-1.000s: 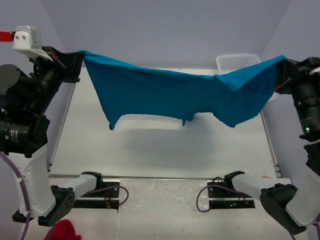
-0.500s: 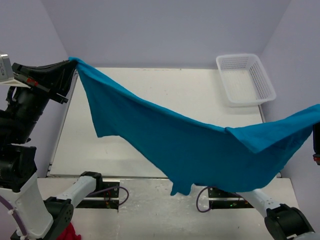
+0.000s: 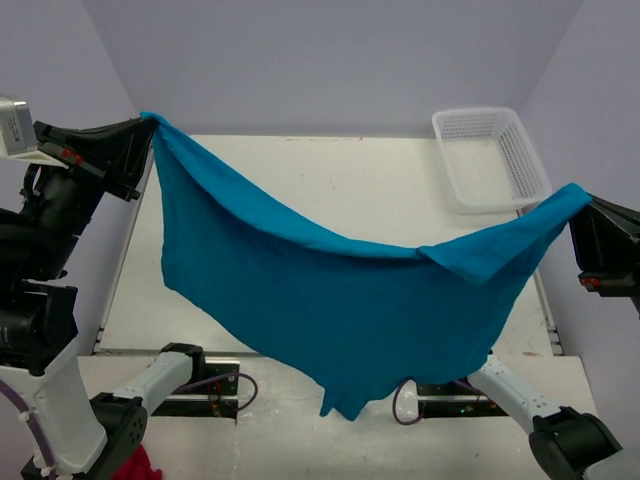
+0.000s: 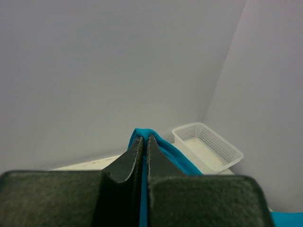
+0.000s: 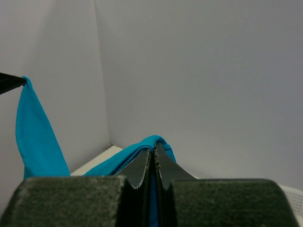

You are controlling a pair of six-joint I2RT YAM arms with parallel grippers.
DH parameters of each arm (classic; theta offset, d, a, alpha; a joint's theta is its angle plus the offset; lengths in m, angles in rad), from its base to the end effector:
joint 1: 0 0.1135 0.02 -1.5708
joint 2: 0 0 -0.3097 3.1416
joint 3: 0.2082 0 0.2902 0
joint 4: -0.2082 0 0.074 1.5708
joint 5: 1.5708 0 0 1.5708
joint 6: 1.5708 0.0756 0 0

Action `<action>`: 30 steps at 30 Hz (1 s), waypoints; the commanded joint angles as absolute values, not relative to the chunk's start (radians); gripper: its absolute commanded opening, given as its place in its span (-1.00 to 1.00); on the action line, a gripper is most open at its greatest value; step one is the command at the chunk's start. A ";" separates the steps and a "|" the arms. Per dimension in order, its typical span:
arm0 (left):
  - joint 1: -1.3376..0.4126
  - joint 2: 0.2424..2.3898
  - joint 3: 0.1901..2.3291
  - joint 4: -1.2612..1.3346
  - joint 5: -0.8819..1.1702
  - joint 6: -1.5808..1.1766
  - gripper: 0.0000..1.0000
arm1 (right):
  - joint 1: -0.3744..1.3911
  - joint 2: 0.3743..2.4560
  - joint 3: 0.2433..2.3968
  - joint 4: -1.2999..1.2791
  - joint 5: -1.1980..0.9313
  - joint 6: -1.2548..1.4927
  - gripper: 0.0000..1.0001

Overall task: Fold and stack the t-shirts
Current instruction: Flatten out the tshirt

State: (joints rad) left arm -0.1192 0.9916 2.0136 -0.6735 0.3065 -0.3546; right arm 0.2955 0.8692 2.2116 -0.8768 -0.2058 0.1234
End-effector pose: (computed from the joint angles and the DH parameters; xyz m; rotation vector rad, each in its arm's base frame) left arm 0.0814 -0.0327 0.6961 0.1250 1.2551 -0.5975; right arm -0.0445 0.0026 0.7066 -0.2813 1.0929 0.4877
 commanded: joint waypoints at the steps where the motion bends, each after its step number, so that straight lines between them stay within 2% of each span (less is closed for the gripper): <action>1: -0.123 1.006 2.016 -0.673 0.285 -0.331 -1.00 | 0.293 0.882 2.223 -0.819 -0.233 0.130 -1.00; 19: -0.123 0.939 2.017 -0.655 0.264 -0.331 -1.00 | 0.293 0.881 2.327 -0.876 -0.285 0.144 -1.00; 30: -0.123 0.976 2.020 -0.680 0.272 -0.330 -1.00 | 0.293 0.899 2.327 -0.873 -0.295 0.146 -1.00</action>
State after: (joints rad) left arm -0.1192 0.9562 2.0068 -0.6769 0.2741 -0.3470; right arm 0.2951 0.8764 2.3222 -0.8837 -0.2676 0.1349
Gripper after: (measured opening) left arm 0.008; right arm 0.006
